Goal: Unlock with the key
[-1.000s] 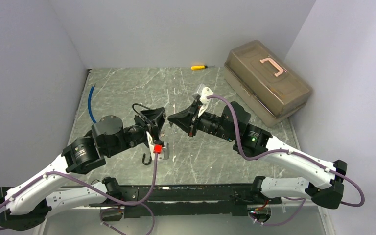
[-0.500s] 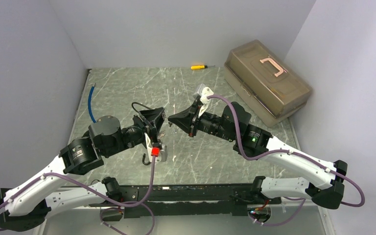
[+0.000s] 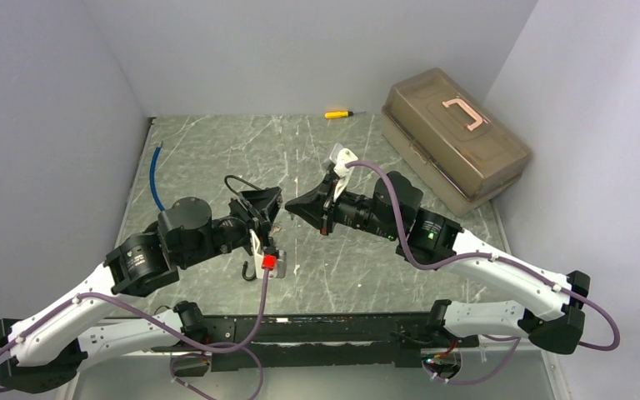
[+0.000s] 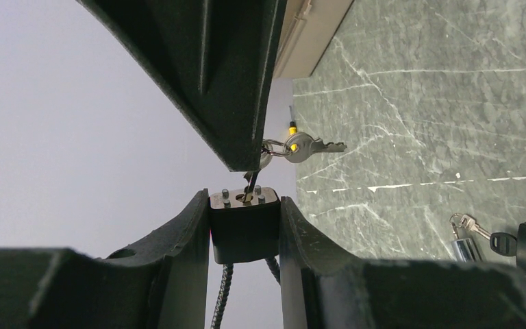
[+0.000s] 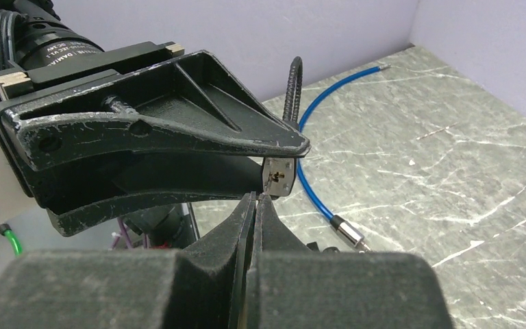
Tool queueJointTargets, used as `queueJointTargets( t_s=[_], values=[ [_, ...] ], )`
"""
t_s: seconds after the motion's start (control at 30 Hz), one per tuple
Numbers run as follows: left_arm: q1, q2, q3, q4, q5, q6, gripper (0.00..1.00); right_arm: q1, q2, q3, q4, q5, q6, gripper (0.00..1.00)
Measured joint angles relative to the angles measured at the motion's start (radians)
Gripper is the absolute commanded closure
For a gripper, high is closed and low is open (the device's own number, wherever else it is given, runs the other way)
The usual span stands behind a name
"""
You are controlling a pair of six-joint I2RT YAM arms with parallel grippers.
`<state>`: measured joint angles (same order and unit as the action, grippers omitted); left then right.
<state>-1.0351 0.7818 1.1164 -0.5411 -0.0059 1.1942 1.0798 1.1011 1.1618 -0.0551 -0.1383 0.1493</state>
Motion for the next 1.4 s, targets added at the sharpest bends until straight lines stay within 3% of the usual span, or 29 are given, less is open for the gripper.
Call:
queueJointTargets(
  t_s=[1.4],
  values=[
    [0.001,-0.005,-0.034,-0.024,0.008,0.052,1.00,0.012,0.038,0.111,-0.230,0.007,-0.030,1.00]
  ],
)
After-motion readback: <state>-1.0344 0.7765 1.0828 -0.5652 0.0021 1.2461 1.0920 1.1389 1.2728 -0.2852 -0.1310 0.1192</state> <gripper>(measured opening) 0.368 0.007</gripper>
